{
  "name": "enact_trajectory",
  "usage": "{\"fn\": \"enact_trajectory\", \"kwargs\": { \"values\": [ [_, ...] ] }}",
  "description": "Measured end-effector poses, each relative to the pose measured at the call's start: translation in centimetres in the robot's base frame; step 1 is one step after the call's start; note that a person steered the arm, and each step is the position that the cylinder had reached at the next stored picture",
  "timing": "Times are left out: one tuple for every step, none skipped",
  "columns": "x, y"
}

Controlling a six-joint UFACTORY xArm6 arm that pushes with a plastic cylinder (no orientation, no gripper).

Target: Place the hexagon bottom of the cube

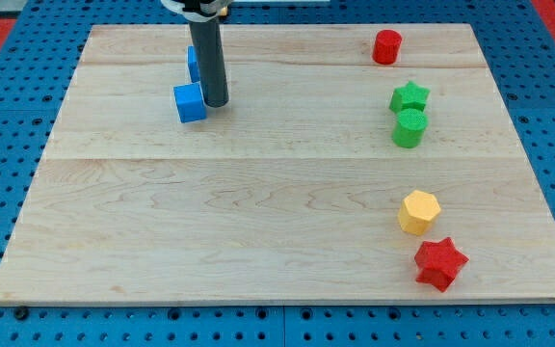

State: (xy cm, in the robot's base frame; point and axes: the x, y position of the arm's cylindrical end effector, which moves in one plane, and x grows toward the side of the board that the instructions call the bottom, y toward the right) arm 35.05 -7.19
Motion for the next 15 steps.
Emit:
{"fn": "enact_trajectory", "kwargs": {
  "values": [
    [3.3,3.5],
    [8.8,6.0],
    [11.9,10.7],
    [12.1,17.5],
    [12.0,23.3],
    [15.6,28.6],
    [18.7,27.8],
    [18.9,21.4],
    [17.9,14.8],
    [14.8,13.4],
    [12.3,13.9],
    [11.1,9.6],
    [10.9,3.5],
    [11.3,5.9],
    [12.7,10.9]
  ]
}}
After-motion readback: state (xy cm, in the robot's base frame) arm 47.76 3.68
